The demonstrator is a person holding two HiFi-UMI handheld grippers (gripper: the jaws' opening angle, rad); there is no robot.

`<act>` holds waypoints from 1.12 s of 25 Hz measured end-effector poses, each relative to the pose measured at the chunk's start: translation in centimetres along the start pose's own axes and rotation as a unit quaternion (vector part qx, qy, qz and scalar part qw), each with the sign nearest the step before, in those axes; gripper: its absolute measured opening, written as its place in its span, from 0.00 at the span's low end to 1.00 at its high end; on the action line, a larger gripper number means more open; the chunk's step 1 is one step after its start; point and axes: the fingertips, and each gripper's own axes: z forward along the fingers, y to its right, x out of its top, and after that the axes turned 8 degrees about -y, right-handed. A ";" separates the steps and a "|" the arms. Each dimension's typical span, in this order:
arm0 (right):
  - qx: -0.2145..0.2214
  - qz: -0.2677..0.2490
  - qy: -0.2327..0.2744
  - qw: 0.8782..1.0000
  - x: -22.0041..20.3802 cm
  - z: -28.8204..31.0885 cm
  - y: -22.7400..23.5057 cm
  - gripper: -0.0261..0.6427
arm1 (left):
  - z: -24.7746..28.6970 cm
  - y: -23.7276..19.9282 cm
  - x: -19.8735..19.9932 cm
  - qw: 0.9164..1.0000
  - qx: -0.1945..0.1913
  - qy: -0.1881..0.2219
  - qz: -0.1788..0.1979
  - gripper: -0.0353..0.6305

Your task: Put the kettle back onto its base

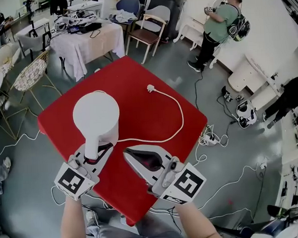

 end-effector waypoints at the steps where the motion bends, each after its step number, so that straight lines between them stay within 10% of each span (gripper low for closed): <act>1: 0.000 0.001 0.001 1.000 0.0 0.0 0.0 0.05 | 0.3 -0.4 0.2 1.000 -0.002 -0.003 -0.004 0.06; 17: 0.000 0.008 -0.007 1.000 -0.3 0.3 -0.6 0.05 | -0.8 -0.3 -0.3 0.996 -0.067 0.051 0.000 0.21; 28: -0.012 0.009 -0.008 1.000 0.5 1.7 -2.6 0.05 | -4.8 -2.2 -1.0 0.996 -0.087 -0.004 0.024 0.30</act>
